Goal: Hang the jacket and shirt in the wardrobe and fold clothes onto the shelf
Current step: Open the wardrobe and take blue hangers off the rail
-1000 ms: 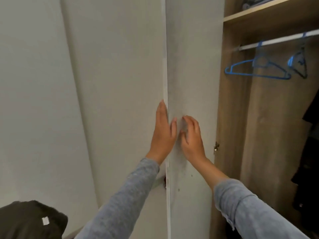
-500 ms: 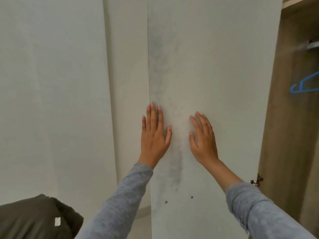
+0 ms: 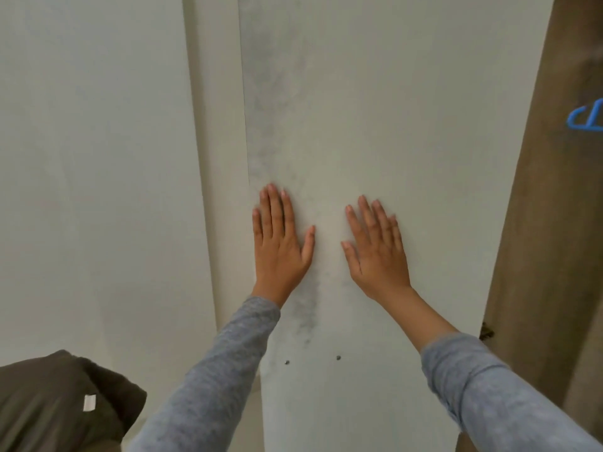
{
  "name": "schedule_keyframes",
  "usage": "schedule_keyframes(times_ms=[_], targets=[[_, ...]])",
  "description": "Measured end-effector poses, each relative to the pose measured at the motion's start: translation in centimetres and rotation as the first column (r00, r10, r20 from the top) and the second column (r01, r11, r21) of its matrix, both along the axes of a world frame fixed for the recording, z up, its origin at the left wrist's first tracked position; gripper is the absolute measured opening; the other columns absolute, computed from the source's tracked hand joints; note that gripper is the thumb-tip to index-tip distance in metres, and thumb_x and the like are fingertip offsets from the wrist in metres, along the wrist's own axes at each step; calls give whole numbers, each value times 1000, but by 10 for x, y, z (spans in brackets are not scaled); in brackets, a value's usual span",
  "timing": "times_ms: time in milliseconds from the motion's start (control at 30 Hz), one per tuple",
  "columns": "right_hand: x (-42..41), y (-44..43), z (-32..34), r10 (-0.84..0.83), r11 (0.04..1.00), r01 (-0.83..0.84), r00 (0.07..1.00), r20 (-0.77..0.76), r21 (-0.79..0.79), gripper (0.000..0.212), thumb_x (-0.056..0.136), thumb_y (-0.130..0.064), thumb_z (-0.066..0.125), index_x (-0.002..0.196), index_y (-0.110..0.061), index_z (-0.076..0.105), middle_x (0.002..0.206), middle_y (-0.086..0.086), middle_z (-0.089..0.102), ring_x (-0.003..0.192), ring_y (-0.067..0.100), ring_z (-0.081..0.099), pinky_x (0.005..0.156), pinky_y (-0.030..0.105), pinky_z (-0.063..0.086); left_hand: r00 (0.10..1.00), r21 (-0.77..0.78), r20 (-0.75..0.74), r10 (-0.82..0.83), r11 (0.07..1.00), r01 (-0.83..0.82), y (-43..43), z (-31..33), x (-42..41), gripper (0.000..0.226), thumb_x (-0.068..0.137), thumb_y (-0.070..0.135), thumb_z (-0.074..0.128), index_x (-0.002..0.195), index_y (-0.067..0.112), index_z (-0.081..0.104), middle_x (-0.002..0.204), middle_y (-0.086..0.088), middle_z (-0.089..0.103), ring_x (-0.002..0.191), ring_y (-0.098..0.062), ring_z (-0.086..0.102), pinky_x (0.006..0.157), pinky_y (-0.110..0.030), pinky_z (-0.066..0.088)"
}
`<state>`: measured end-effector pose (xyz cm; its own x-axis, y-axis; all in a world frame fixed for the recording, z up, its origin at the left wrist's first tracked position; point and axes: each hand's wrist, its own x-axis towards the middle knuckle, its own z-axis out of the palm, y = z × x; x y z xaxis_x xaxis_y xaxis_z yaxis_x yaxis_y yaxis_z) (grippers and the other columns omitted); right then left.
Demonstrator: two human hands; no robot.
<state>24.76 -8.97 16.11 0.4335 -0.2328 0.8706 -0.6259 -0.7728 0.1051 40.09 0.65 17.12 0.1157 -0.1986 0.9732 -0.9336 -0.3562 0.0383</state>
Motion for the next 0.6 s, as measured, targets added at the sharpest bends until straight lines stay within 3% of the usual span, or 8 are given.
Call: schedule_keyframes(times_ms=[200, 333, 467, 600], targets=[[-41, -1, -4, -52, 995, 62, 991, -123, 82, 59, 93, -32, 31, 149, -22, 17, 157, 2, 18, 144, 19, 10, 116, 41, 12, 994, 47, -49, -99, 994, 101, -16, -5, -33, 69, 96, 38, 35, 148, 0, 11, 156, -14, 8, 145, -18, -11, 118, -41, -3], [-96, 9, 6, -115, 976, 131, 989, -96, 175, 58, 94, -32, 26, 150, -24, 13, 159, -1, 8, 145, 12, -3, 117, 36, 2, 956, 96, -35, -292, 951, 294, -32, -8, -76, 65, 96, 35, 34, 147, 1, 13, 156, -15, 13, 146, -19, -2, 118, -42, 3], [-156, 38, 20, -244, 953, 254, 967, -77, 168, 56, 94, -24, 39, 148, -21, 24, 158, 0, 15, 146, 16, 5, 117, 34, 0, 860, 140, -77, -504, 849, 509, -41, -16, -130, 62, 96, 34, 34, 148, 2, 18, 156, -17, 15, 145, -24, 7, 118, -43, 5], [-222, 75, 24, -414, 885, 419, 908, -72, 202, 53, 94, -17, 44, 145, -18, 32, 157, 2, 20, 146, 16, 7, 117, 33, 0, 735, 179, -183, -653, 713, 678, -47, -29, -199, 63, 97, 35, 32, 149, 4, 16, 157, -13, 11, 146, -21, 3, 118, -35, -1]])
